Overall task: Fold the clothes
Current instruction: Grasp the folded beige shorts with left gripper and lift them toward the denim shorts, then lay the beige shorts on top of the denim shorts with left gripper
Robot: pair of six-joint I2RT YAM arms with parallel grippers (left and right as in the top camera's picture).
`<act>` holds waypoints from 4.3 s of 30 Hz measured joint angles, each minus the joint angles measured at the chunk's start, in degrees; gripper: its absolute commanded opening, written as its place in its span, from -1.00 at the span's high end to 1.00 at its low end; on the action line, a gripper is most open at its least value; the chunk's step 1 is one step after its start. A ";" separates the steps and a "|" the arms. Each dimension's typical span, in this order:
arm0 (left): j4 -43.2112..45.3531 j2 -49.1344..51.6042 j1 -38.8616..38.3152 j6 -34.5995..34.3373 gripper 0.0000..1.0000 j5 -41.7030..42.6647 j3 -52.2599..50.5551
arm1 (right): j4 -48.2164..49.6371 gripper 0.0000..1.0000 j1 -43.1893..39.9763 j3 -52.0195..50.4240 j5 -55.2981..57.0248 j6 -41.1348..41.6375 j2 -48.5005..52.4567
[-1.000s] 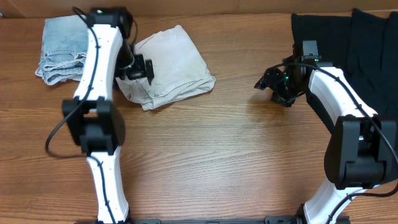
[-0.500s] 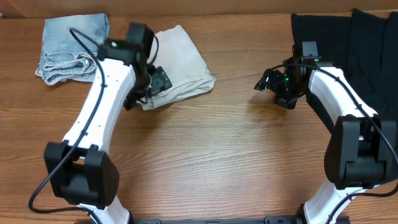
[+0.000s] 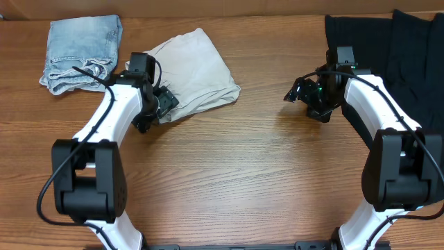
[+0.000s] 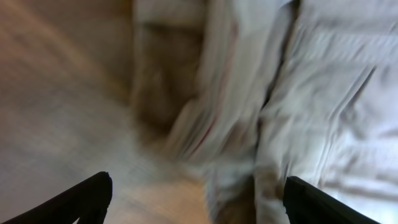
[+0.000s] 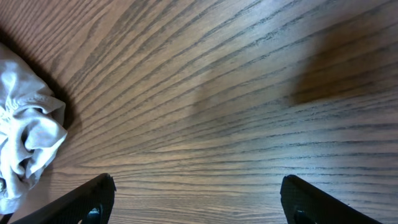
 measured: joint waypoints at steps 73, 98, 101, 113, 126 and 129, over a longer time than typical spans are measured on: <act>-2.58 1.97 13.33 17.73 0.92 -23.12 54.90 | -2.56 -0.78 0.00 0.00 0.42 -1.01 0.00; 19.26 19.43 17.84 21.97 0.92 -18.78 55.19 | -1.01 -0.78 0.00 0.00 0.39 -1.01 0.00; 15.54 20.92 17.18 21.90 0.92 -17.33 55.36 | -1.03 -0.78 0.00 0.00 0.37 -1.03 0.00; -12.63 28.06 15.96 21.66 -0.36 -16.68 56.19 | -0.79 -0.78 0.00 0.00 0.39 -0.98 0.00; -38.38 27.30 16.00 24.48 -1.00 -14.32 62.79 | -0.81 -0.79 0.00 0.00 0.39 -0.98 0.00; -40.02 25.46 16.00 26.27 -0.68 -13.70 66.77 | -0.81 -0.79 0.00 0.00 0.39 -1.01 0.00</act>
